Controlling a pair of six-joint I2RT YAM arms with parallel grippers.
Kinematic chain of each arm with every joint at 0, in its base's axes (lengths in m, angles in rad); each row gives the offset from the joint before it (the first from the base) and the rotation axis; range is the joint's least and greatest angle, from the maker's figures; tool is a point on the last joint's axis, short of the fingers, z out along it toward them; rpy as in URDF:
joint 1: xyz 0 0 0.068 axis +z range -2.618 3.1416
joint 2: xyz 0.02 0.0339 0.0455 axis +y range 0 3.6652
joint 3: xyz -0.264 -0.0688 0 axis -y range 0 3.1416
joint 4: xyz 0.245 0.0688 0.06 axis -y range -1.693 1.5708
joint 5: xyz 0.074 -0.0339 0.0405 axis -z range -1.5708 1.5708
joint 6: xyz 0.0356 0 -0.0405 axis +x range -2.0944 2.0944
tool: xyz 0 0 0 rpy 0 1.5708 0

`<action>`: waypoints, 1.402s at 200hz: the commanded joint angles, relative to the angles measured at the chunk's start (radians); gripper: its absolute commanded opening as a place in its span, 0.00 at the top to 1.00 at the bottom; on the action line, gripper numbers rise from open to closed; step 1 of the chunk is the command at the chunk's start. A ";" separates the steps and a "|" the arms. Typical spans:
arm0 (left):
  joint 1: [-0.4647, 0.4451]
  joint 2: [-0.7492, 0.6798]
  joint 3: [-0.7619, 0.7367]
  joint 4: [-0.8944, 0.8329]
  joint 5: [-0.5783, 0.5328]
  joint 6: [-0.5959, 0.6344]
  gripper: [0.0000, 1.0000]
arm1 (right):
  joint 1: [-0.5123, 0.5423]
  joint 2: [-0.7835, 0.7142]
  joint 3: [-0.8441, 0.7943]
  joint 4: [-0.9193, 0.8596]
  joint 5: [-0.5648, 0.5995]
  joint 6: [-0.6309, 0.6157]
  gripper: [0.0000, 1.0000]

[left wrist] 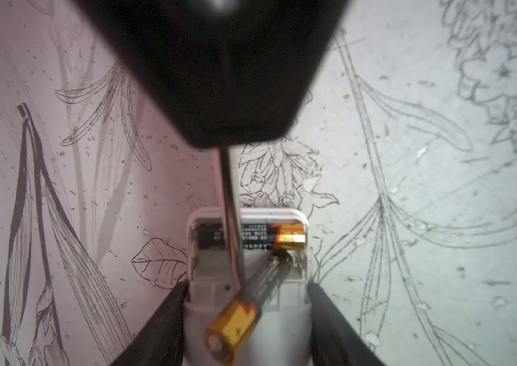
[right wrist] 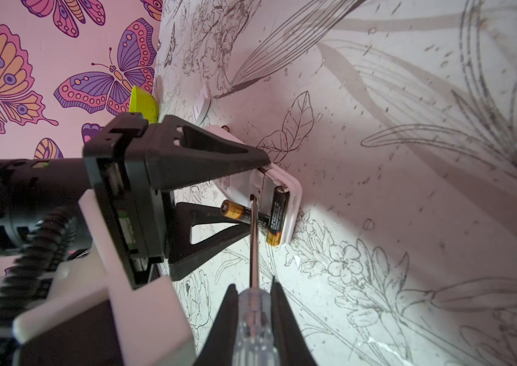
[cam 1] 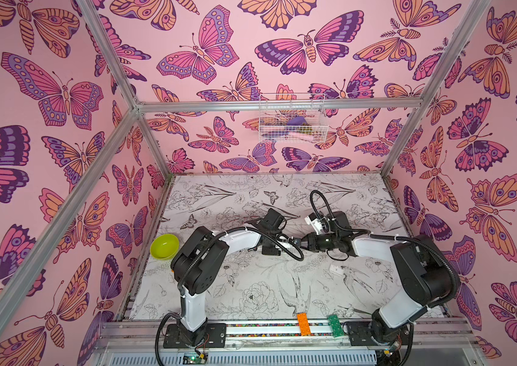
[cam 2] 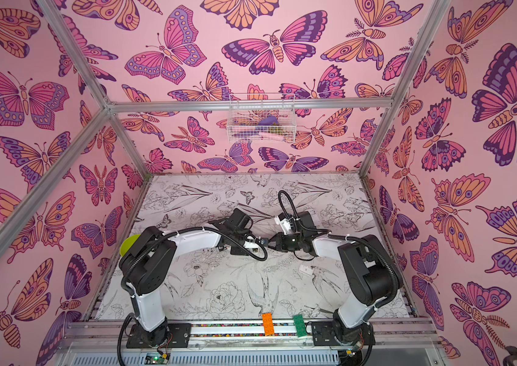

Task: Unload the batteries from the remote control

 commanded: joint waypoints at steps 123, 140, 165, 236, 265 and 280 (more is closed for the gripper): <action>-0.016 -0.012 -0.064 -0.051 0.022 -0.001 0.72 | 0.004 -0.163 -0.083 -0.005 0.026 -0.014 1.00; -0.022 -0.013 -0.067 -0.051 0.018 -0.003 0.71 | 0.001 -0.179 -0.092 -0.018 0.032 -0.013 1.00; -0.025 -0.023 -0.067 -0.045 0.047 -0.037 0.62 | 0.000 -0.218 -0.119 -0.029 0.061 -0.015 1.00; -0.056 -0.089 -0.061 -0.074 0.078 -0.077 0.15 | -0.015 -0.355 -0.160 -0.157 0.117 -0.052 1.00; -0.056 -0.131 -0.063 -0.082 0.079 -0.085 0.10 | -0.014 -0.388 -0.186 -0.154 0.128 -0.025 1.00; -0.056 -0.147 -0.052 -0.102 0.073 -0.101 0.09 | -0.012 -0.407 -0.203 -0.159 0.134 -0.007 1.00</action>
